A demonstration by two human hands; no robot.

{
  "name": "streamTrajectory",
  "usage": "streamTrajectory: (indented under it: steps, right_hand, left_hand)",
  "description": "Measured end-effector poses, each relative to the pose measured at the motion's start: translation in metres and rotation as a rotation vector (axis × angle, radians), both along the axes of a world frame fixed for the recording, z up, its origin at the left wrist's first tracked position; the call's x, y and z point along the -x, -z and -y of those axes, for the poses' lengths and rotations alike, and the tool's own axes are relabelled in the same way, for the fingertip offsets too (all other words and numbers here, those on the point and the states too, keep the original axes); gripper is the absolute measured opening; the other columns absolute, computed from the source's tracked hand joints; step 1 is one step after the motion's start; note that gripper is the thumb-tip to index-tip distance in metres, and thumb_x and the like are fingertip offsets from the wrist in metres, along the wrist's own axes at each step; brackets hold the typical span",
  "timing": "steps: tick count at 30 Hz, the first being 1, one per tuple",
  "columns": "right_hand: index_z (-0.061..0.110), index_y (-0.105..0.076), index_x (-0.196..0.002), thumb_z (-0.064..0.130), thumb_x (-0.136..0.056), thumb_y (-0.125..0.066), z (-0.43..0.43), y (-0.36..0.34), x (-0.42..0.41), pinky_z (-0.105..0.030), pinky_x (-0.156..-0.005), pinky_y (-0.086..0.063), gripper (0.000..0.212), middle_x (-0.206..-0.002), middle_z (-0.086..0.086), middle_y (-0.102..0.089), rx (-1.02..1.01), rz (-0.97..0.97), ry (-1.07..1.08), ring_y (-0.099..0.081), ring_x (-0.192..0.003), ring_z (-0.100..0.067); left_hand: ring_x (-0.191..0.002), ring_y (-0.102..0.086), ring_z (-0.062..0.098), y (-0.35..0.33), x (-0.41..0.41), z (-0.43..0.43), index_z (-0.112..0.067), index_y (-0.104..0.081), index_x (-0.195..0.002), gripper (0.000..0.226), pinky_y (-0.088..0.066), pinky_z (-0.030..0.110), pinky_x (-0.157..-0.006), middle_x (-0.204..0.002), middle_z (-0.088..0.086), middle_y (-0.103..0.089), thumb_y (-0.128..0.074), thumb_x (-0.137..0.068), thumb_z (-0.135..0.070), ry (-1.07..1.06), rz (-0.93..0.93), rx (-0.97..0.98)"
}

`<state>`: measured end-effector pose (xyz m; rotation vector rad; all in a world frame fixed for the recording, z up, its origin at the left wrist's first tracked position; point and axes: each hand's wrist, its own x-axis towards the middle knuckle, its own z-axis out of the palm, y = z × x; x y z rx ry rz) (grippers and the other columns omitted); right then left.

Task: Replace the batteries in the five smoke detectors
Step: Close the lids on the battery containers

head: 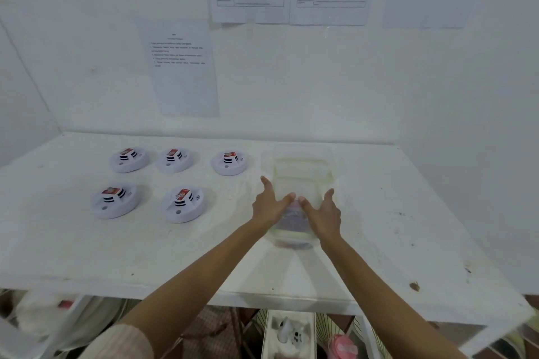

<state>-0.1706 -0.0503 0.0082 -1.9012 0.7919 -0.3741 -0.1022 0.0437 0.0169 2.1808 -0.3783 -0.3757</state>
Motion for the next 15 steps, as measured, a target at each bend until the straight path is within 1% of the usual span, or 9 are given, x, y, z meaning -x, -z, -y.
streamTrajectory:
  steps: [3, 5, 7, 9, 12, 15]
  right_hand:
    - [0.009, -0.008, -0.148, 0.035, -0.088, -0.059, 0.007, -0.001, -0.004, -0.036, -0.106, -0.03, 0.083, -0.144, -0.017, -0.038, -0.044, 0.008, -0.008, -0.037, -0.132, -0.032]
    - [0.011, -0.008, -0.148, 0.034, -0.088, -0.06, 0.009, 0.0, -0.005, -0.038, -0.106, -0.031, 0.083, -0.144, -0.017, -0.038, -0.047, 0.013, -0.007, -0.038, -0.132, -0.031]
    - [0.013, -0.006, -0.148, 0.035, -0.088, -0.059, 0.011, 0.001, -0.005, -0.037, -0.105, -0.032, 0.083, -0.143, -0.017, -0.04, -0.022, 0.004, -0.014, -0.039, -0.13, -0.031]
    - [0.015, -0.003, -0.149, 0.037, -0.088, -0.059, 0.011, 0.001, -0.005, -0.036, -0.104, -0.032, 0.086, -0.141, -0.017, -0.042, -0.014, 0.005, -0.019, -0.04, -0.13, -0.032]
    - [0.013, 0.0, -0.148, 0.037, -0.084, -0.064, 0.012, -0.001, -0.007, -0.036, -0.104, -0.033, 0.094, -0.142, -0.017, -0.041, -0.056, 0.04, -0.008, -0.039, -0.131, -0.032]
    - [0.01, -0.006, -0.147, 0.041, -0.078, -0.07, 0.012, 0.001, -0.01, -0.039, -0.106, -0.031, 0.1, -0.142, -0.021, -0.035, -0.024, 0.04, 0.036, -0.033, -0.132, -0.033]
  left_hand:
    - [-0.133, -0.036, 0.032, 0.005, -0.001, 0.003, -0.01, 0.008, -0.148, 0.08, -0.028, 0.036, -0.107, -0.147, 0.017, -0.035, -0.043, -0.096, -0.043, 0.009, 0.006, -0.041]
    - [-0.133, -0.036, 0.033, 0.007, -0.002, 0.007, -0.01, 0.011, -0.147, 0.077, -0.028, 0.036, -0.108, -0.148, 0.019, -0.032, -0.038, -0.097, -0.043, 0.022, 0.018, -0.08]
    - [-0.135, -0.033, 0.034, 0.008, -0.002, 0.01, -0.012, 0.013, -0.147, 0.076, -0.026, 0.036, -0.108, -0.15, 0.021, -0.025, -0.036, -0.098, -0.042, 0.026, 0.02, -0.095]
    - [-0.134, -0.033, 0.035, 0.008, -0.002, 0.011, -0.013, 0.014, -0.147, 0.076, -0.027, 0.037, -0.108, -0.151, 0.021, -0.022, -0.036, -0.098, -0.041, 0.006, 0.03, -0.081]
    - [-0.134, -0.035, 0.034, 0.007, 0.001, 0.014, -0.014, 0.013, -0.147, 0.076, -0.029, 0.037, -0.106, -0.151, 0.02, -0.024, -0.04, -0.098, -0.038, -0.037, 0.052, -0.016]
    - [-0.136, -0.033, 0.031, 0.008, 0.002, 0.014, -0.016, 0.013, -0.147, 0.078, -0.029, 0.036, -0.106, -0.151, 0.017, -0.025, -0.044, -0.097, -0.036, -0.054, 0.058, 0.051]
